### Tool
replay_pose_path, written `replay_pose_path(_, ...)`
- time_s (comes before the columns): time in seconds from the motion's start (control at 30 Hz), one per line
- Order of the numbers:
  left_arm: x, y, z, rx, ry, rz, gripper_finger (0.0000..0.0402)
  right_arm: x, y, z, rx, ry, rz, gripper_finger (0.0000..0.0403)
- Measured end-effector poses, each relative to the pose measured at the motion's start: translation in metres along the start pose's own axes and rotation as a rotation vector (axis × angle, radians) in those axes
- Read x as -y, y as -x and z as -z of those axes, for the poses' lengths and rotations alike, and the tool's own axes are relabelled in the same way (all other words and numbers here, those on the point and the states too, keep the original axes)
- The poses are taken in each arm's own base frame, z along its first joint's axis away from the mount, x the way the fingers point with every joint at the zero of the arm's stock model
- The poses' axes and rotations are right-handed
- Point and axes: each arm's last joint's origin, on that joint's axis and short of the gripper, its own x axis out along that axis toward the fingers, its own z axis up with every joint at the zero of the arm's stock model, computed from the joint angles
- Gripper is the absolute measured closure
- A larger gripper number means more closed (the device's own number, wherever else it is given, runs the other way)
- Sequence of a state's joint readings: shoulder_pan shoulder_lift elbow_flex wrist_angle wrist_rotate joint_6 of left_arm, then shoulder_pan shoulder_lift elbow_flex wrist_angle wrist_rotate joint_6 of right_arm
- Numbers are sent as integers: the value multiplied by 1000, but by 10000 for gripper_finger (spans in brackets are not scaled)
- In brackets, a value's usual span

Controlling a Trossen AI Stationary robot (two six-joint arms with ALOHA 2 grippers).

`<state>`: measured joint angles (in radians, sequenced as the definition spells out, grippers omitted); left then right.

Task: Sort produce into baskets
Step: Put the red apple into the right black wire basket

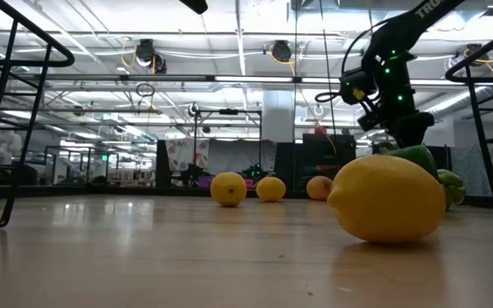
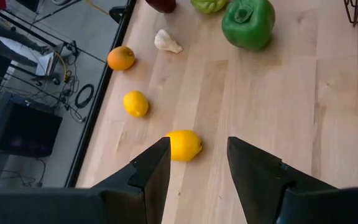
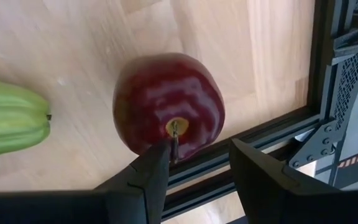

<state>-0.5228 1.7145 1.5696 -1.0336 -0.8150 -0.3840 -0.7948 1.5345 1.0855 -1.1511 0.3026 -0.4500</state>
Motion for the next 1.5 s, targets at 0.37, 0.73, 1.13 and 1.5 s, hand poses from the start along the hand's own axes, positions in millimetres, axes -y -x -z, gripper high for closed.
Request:
replay_pose_path(0.37, 0, 0, 0, 0, 0, 0, 236, -1, 0, 1, 0, 2, -24, 292)
replay_pose_path(0.73, 0, 0, 0, -1, -8, 0, 236, -8, -15, 5, -35, 7, -45, 353)
replay_pose_path(1.13, -5, -5, -1, -12, -15, -13, 236, -10, -14, 4, -17, -20, -80, 402)
replay_pose_path(1.5, -38, -48, -16, 50, 130, -196, 236, -21, -2, -9, 91, -90, -124, 380)
